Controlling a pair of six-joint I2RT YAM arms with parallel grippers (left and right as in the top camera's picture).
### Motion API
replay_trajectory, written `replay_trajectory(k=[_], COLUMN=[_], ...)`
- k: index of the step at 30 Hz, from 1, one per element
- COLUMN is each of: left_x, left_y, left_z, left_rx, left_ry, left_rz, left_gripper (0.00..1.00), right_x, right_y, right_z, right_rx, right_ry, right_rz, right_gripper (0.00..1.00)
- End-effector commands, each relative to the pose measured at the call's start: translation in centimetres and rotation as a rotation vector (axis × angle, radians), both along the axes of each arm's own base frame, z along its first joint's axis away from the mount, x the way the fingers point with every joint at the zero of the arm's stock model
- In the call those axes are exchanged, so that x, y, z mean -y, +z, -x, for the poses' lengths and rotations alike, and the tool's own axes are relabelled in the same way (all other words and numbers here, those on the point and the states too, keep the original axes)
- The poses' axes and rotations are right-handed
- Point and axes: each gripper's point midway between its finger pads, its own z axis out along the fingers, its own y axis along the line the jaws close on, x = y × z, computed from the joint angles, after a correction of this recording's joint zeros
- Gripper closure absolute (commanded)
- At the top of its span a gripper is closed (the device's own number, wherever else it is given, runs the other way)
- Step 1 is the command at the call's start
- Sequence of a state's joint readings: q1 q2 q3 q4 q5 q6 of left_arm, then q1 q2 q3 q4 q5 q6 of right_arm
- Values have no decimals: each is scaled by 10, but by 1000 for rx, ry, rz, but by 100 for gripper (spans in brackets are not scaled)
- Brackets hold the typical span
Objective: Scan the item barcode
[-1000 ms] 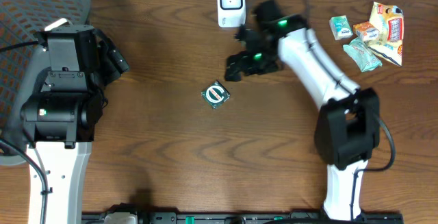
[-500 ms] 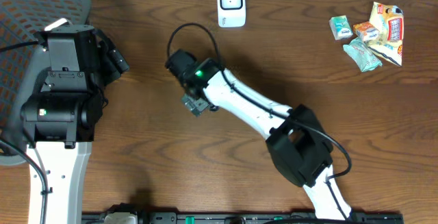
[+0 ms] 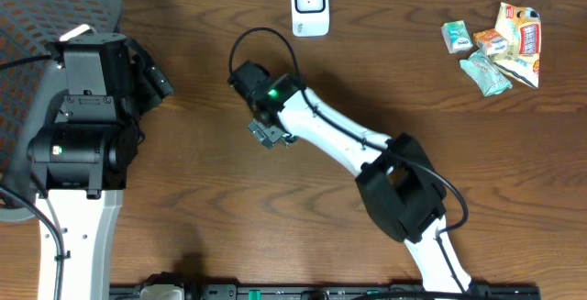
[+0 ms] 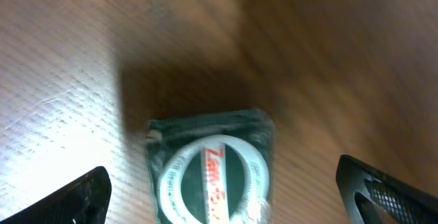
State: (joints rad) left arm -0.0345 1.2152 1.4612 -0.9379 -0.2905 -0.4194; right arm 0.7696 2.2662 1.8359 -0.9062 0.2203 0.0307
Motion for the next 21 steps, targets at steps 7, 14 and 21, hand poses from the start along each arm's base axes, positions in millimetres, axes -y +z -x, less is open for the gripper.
replay_trajectory(k=[7, 14, 21], left_x=[-3, -3, -3], left_y=[7, 7, 7], left_z=[2, 2, 2], left_rx=[21, 21, 21], left_ry=[14, 14, 14], left_rz=[-3, -3, -3], left_gripper=[2, 2, 2], right_x=[15, 17, 9], right_y=[-33, -56, -29], right_z=[7, 23, 20], right_rx=[-198, -247, -300], right_ry=[8, 29, 17], right_rz=[-89, -103, -207], right_gripper=[7, 33, 41])
